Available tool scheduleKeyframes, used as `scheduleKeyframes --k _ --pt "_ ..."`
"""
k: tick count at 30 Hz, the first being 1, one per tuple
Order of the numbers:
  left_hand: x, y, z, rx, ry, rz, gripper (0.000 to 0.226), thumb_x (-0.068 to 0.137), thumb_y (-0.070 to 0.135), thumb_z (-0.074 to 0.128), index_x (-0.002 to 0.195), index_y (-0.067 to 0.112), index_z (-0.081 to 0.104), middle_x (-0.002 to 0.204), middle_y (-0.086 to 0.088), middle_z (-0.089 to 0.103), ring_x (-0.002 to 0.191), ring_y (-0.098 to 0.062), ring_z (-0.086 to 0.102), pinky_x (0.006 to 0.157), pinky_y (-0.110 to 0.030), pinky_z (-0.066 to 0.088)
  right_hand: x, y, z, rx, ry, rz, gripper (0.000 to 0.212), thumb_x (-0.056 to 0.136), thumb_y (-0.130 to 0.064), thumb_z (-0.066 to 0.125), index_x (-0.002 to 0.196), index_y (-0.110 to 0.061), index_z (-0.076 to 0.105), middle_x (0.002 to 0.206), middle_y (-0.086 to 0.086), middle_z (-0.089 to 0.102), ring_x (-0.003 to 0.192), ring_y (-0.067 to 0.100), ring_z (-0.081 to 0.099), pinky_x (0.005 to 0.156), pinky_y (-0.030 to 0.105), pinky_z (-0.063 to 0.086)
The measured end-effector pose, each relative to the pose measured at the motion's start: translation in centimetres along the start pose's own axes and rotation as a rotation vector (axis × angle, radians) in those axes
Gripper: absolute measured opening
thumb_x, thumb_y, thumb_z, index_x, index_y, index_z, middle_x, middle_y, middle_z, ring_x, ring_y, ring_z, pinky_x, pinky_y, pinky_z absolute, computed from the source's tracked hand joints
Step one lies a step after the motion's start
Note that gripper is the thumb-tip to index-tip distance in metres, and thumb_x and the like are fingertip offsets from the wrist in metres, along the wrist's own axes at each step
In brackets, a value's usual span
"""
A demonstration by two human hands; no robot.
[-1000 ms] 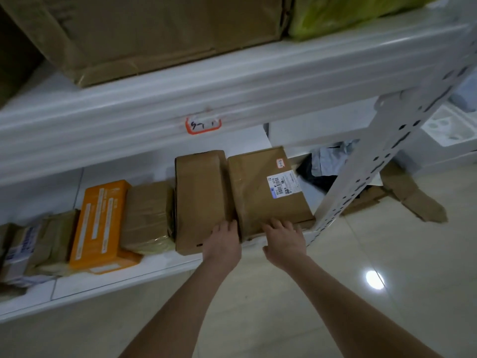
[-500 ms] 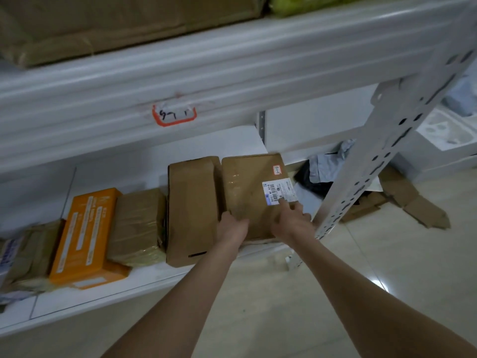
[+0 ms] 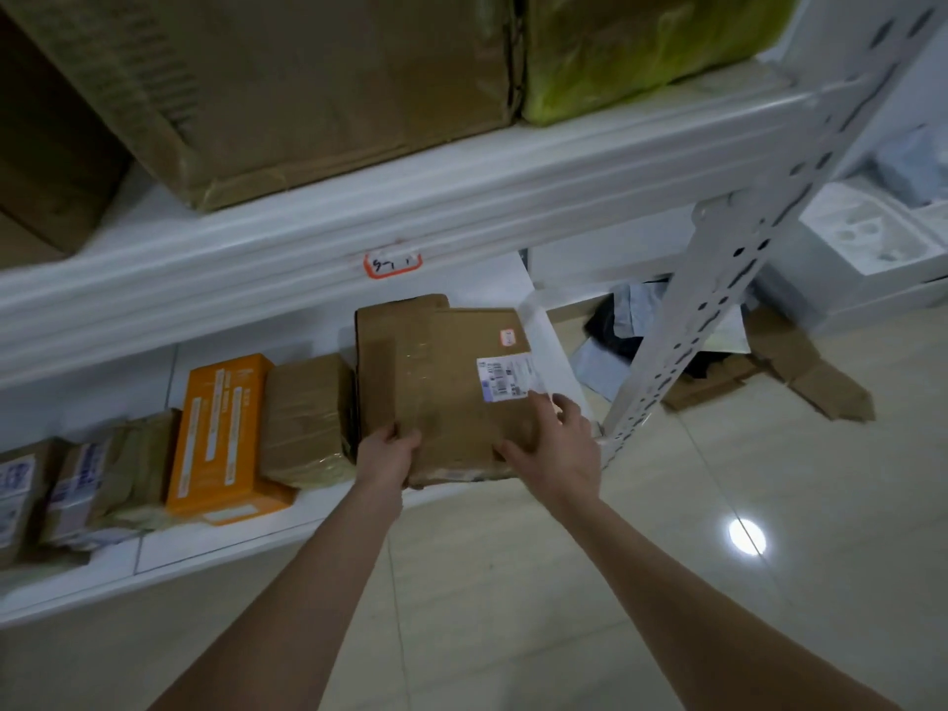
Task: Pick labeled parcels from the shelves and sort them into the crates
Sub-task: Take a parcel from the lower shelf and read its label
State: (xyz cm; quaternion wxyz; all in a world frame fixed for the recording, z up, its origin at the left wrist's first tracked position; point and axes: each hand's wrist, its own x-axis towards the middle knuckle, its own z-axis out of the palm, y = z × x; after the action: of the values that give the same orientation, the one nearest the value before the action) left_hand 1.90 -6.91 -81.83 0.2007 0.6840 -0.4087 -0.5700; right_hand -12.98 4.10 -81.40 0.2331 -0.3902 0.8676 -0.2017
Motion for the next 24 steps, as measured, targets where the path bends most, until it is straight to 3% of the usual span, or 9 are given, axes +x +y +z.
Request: scheduleKeyframes --k 2,4,7,9,11,13,16,20,24 --pt "-0.3 -0.4 -1.2 -0.083 0.012 -0.065 0.038 0.095 0.008 0.054 0.133 0.01 0.052 0.124 -0.014 0.06 0.099 -0.031 0.06 0.065 -0.034 0.052 -1.2 -1.1 -0.2 -0.132 0.074 -0.187 0.054 0.085 -0.055 0.054 0.132 -0.03 0.048 0.145 0.001 0.038 0.137 0.026 0.032 0.113 0.049 0.025" --pt "-1.1 -0.5 -1.4 -0.123 0.029 -0.075 0.036 0.097 0.009 0.052 0.132 0.01 0.052 0.122 -0.012 0.06 0.104 -0.032 0.06 0.073 -0.039 0.054 -2.2 -1.9 -0.1 -0.23 0.108 -0.33 0.048 0.083 -0.058 0.047 0.116 -0.027 0.063 0.132 0.002 0.055 0.135 0.03 0.041 0.11 0.058 0.023" --pt "-1.9 -0.3 0.1 -0.049 0.027 0.04 0.033 0.094 0.013 0.057 0.127 0.011 0.056 0.118 -0.009 0.063 0.105 -0.031 0.061 0.087 -0.047 0.054 -2.7 -1.7 0.5 -0.328 0.044 -0.373 0.041 0.074 -0.05 0.069 0.103 -0.021 0.071 0.117 0.009 0.066 0.125 0.038 0.052 0.101 0.065 0.032" --pt "-2.4 0.0 2.1 0.021 -0.005 0.116 0.031 0.091 0.013 0.06 0.122 0.015 0.059 0.115 -0.006 0.065 0.101 -0.029 0.063 0.084 -0.047 0.056 -2.4 -0.9 0.6 -0.379 -0.013 -0.334 0.047 0.085 -0.043 0.064 0.126 -0.022 0.059 0.138 0.011 0.052 0.139 0.037 0.033 0.11 0.062 0.021" --pt "-2.2 0.2 4.5 0.063 -0.034 0.167 0.032 0.089 0.011 0.061 0.12 0.015 0.059 0.116 -0.006 0.066 0.101 -0.028 0.063 0.087 -0.047 0.054 -1.4 0.5 1.1 -0.395 -0.084 -0.288 0.055 0.098 -0.04 0.044 0.149 -0.026 0.027 0.157 0.007 0.022 0.148 0.032 0.006 0.116 0.055 0.004" --pt "-1.4 0.2 7.1 0.119 -0.061 0.206 0.04 0.09 0.012 0.06 0.13 0.015 0.054 0.123 -0.006 0.062 0.107 -0.03 0.061 0.093 -0.047 0.051 -0.2 1.5 1.2 -0.417 -0.125 -0.245 0.057 0.102 -0.037 0.034 0.152 -0.029 0.01 0.16 0.005 0.009 0.148 0.03 -0.001 0.117 0.053 0.003" --pt "0.2 -0.1 9.1 0.274 -0.127 0.232 0.042 0.092 0.017 0.052 0.134 0.02 0.048 0.125 -0.007 0.06 0.109 -0.032 0.058 0.095 -0.045 0.049 1.9 2.8 2.2 -0.415 -0.134 -0.224 0.056 0.101 -0.031 0.032 0.152 -0.032 0.008 0.16 0.004 0.01 0.147 0.031 0.001 0.118 0.054 0.008" --pt "1.0 -1.8 7.8 0.775 -0.181 0.506 0.048 0.097 0.011 0.042 0.143 0.023 0.04 0.147 -0.001 0.042 0.124 -0.025 0.051 0.101 -0.036 0.045 3.3 3.0 3.8 -0.489 -0.263 -0.211 0.061 0.1 -0.023 0.036 0.152 -0.037 0.007 0.161 0.004 0.0 0.147 0.034 -0.004 0.118 0.055 0.005" --pt "2.0 -4.1 4.1 0.92 -0.05 0.61 0.056 0.097 0.011 0.041 0.15 0.021 0.027 0.157 0.003 0.023 0.139 -0.018 0.032 0.111 -0.032 0.034 4.7 2.8 4.5 -0.609 -0.317 -0.268 0.065 0.099 -0.024 0.044 0.151 -0.039 0.008 0.161 0.003 0.0 0.147 0.036 0.0 0.117 0.057 0.008"
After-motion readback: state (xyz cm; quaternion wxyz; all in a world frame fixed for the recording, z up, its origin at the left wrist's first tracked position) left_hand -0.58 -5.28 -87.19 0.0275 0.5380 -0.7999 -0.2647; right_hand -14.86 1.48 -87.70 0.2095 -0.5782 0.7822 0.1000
